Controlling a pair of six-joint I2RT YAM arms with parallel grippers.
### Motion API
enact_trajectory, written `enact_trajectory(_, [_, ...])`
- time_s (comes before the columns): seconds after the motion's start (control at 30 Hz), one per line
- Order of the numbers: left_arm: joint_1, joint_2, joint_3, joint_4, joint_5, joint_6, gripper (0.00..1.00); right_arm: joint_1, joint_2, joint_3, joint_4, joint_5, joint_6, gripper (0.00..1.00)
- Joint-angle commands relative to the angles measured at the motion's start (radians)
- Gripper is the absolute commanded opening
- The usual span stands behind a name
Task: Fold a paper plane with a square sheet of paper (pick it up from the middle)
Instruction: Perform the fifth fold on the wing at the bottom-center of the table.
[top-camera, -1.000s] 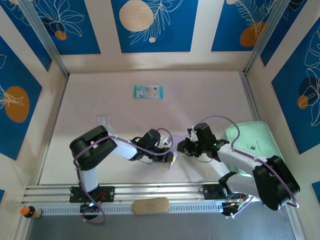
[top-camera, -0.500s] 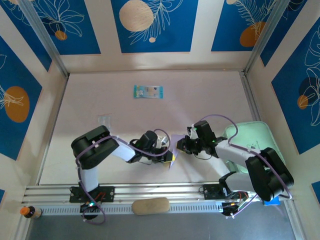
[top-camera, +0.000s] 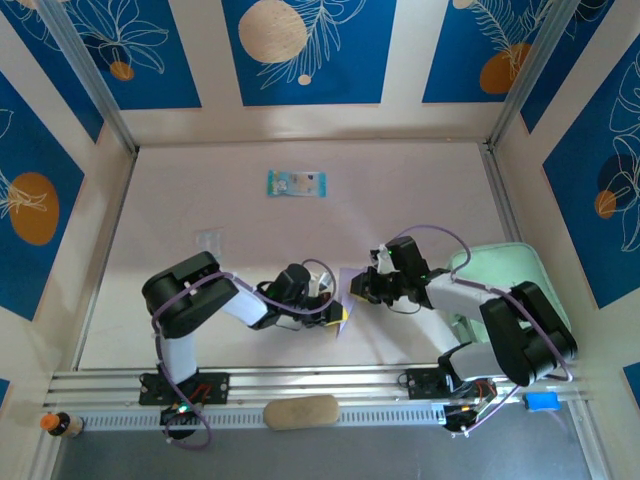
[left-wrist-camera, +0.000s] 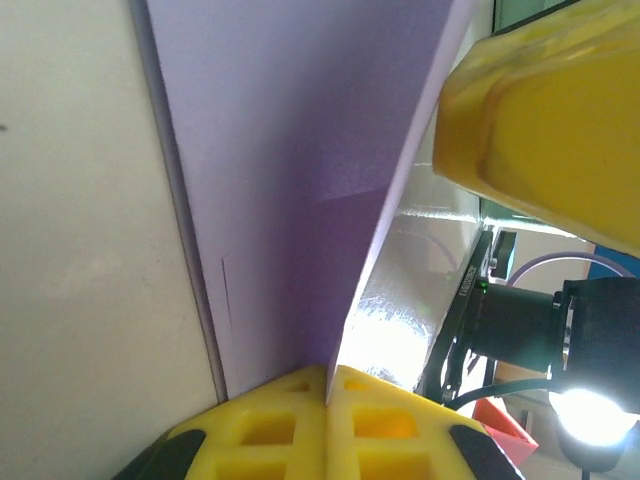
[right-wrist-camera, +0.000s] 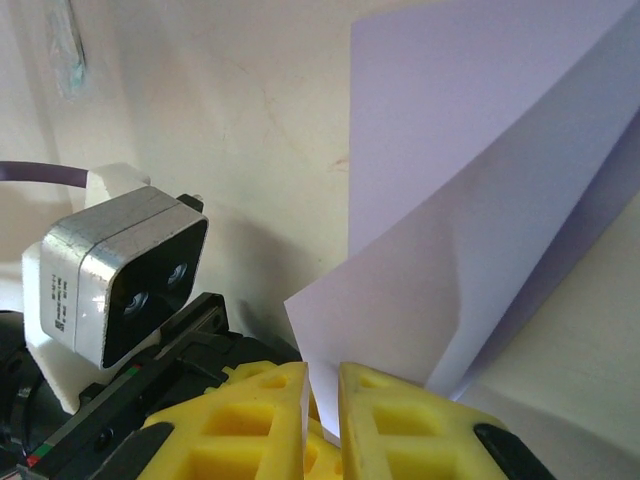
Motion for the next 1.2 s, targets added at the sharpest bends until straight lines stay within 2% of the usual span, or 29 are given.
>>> enact_trajectory(0.0, [0.017,0.020,-0.023,0.001,-0.031,-0.024,0.00,-0.005,0.029,0.030,0.022,-0.045,-0.025,0.15])
enact_trajectory(0.63, [0.031,0.027,-0.089,0.066,-0.089,-0.128,0.00,-0.025,0.149,0.061,0.077,-0.092,-0.039,0.14])
enact_trajectory(1.17, [0.036,0.040,-0.077,0.019,-0.082,-0.127,0.00,-0.025,0.195,0.074,0.086,-0.094,-0.037,0.14])
